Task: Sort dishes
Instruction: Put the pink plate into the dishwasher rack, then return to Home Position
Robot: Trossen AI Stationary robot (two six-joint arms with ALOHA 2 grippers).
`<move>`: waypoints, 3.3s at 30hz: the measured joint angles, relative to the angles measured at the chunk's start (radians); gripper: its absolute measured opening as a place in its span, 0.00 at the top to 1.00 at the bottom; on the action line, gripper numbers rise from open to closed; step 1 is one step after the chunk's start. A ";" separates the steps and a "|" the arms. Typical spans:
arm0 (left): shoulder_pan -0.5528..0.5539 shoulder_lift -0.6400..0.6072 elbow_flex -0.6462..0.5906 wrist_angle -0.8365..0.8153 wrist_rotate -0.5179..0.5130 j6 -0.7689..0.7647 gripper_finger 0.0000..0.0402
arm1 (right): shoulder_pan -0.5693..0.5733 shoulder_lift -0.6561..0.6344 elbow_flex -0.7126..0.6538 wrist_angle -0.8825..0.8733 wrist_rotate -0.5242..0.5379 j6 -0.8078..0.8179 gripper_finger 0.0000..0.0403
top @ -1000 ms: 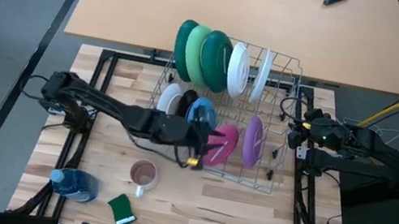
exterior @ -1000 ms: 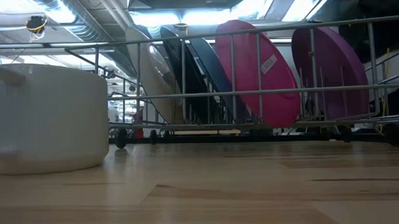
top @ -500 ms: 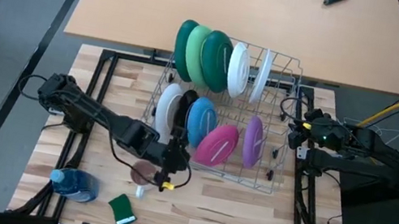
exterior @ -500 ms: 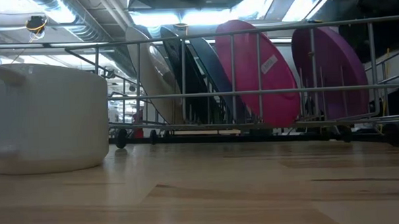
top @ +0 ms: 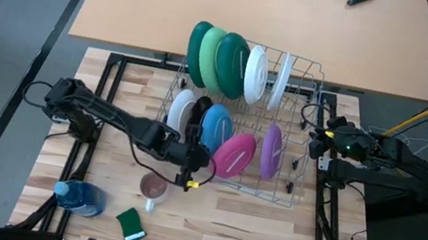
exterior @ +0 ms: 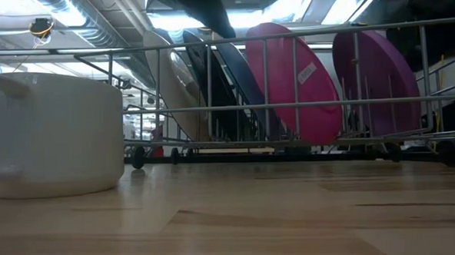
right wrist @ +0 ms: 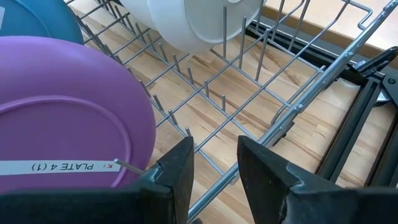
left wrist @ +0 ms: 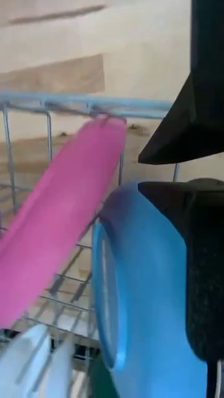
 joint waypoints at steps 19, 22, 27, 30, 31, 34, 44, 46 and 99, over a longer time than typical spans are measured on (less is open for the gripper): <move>0.025 0.003 -0.001 0.064 0.115 -0.028 0.98 | 0.000 0.000 0.000 0.000 0.000 -0.002 0.69; 0.025 0.003 -0.001 0.063 0.157 -0.021 0.98 | 0.000 0.000 0.000 0.000 0.000 -0.002 0.69; 0.025 0.027 -0.001 0.058 0.176 -0.020 0.98 | 0.000 0.000 0.000 -0.001 0.000 -0.002 0.69; 0.027 0.054 -0.001 0.068 0.176 -0.006 0.98 | 0.000 0.000 -0.001 -0.001 0.000 -0.002 0.69; 0.030 0.062 -0.001 0.072 0.176 0.007 0.98 | 0.000 0.000 -0.001 -0.001 0.000 -0.002 0.69; 0.032 0.080 -0.001 0.080 0.176 0.037 0.98 | 0.000 0.000 -0.001 -0.001 0.000 -0.002 0.69; 0.059 0.080 -0.001 0.188 0.177 0.058 0.98 | 0.000 0.000 -0.001 -0.001 0.000 -0.002 0.69; 0.064 0.080 -0.001 0.210 0.180 0.057 0.98 | 0.000 0.000 -0.001 -0.001 0.000 -0.002 0.69; 0.062 -0.263 -0.001 0.118 0.037 0.026 0.98 | 0.000 -0.022 0.140 0.004 0.061 -0.089 0.69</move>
